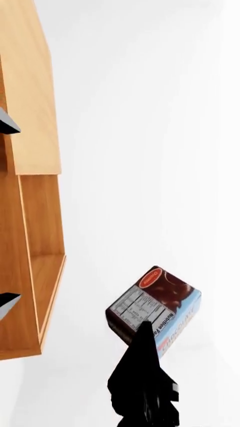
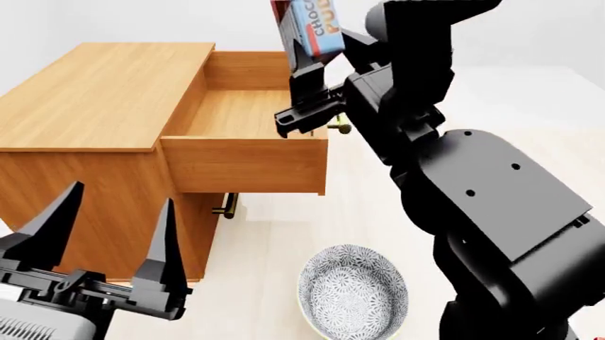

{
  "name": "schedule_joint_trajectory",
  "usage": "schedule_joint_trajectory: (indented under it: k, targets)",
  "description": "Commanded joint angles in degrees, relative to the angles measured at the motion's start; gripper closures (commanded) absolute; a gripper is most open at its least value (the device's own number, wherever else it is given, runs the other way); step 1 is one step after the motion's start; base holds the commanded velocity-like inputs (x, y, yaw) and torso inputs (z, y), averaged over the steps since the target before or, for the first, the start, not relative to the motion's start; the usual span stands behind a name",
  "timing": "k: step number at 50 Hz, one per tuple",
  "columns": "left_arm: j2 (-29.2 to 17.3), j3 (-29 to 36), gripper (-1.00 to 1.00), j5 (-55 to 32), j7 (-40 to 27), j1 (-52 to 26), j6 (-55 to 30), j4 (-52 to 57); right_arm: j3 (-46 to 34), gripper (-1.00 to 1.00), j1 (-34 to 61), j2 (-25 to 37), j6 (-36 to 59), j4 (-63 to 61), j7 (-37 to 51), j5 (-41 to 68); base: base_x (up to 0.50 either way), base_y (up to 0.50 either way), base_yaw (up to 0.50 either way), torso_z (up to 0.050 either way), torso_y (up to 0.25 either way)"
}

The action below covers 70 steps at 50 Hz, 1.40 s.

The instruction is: Put the chocolate pudding in the top drawer of the cabinet and close it.

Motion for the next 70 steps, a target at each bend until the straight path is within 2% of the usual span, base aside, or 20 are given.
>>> schedule_joint_trajectory:
  k: [1,9,19,45,46,58,70]
  targets:
    - [0.55,0.05,-1.0,-0.47,0.93,0.66,1.62,-1.68,-4.08,1.0,7.2,-2.7,-3.89,16.42,-1.94,-0.86,0.0,0.0,0.0,0.0,0.0]
    - [1.12,0.01,-1.0,-0.96,1.66,0.81,2.03,-2.32,-6.56,1.0,11.09,-3.76,-9.11,29.43,-3.06,-0.26,0.0,0.0,0.0,0.0,0.0]
    - [1.47,-0.12,-1.0,-1.24,2.18,0.97,2.25,-2.76,-9.91,1.0,13.4,-3.31,-10.95,37.48,-2.52,1.32,0.0,0.0,0.0,0.0,0.0]
    - [1.85,-0.59,-1.0,-1.75,2.84,1.4,2.46,-3.37,-14.64,1.0,7.81,-0.24,-15.02,35.35,-0.86,2.97,0.0,0.0,0.0,0.0,0.0]
    - [1.87,-0.61,-1.0,-1.77,2.87,1.42,2.45,-3.4,-14.59,-1.0,7.48,-0.12,-15.4,35.05,-0.73,2.99,0.0,0.0,0.0,0.0,0.0]
    - [1.93,-0.82,-1.0,-1.81,2.95,1.62,2.21,-3.29,-14.18,-1.0,0.91,2.17,-22.04,26.29,2.25,1.96,0.0,0.0,0.0,0.0,0.001]
    - [2.32,-1.02,-1.0,-2.08,3.26,1.86,2.27,-3.77,-13.34,-1.0,-10.08,6.31,-32.22,13.29,4.0,0.54,0.0,0.0,0.0,0.0,0.0]
